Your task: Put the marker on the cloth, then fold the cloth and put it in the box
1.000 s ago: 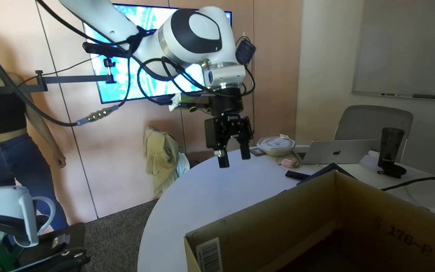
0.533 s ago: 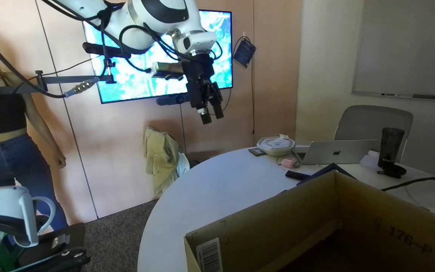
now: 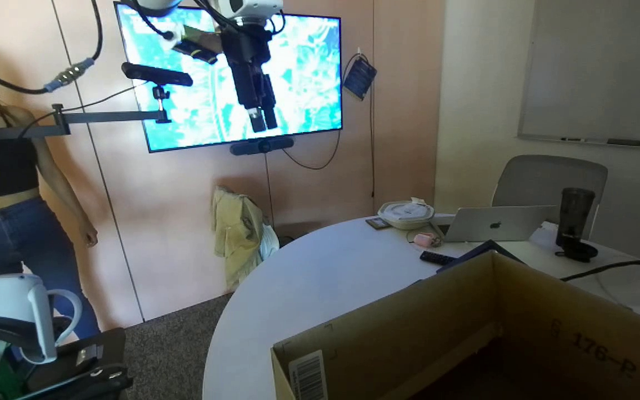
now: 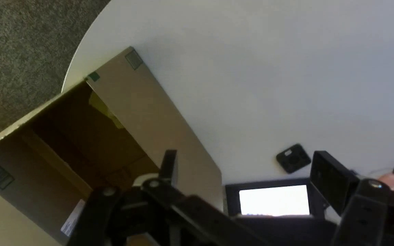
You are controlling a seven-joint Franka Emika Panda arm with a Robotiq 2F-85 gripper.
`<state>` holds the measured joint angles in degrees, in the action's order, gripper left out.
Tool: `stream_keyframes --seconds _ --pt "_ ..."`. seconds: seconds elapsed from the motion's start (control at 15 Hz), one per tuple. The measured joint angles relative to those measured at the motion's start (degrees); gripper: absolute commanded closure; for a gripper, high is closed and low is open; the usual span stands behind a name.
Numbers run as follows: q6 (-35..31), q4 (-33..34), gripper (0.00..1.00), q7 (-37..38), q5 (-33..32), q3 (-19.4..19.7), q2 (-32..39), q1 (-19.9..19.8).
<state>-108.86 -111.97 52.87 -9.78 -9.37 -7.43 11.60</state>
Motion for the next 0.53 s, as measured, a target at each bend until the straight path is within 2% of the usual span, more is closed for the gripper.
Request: stream_keyframes --seconds 0.33,0.53 --pt "15.1 0.6 0.0 -12.9 10.2 0.1 -5.8 -0.4" --pt "18.4 0.6 0.0 -16.0 12.6 0.1 -9.0 -1.0"
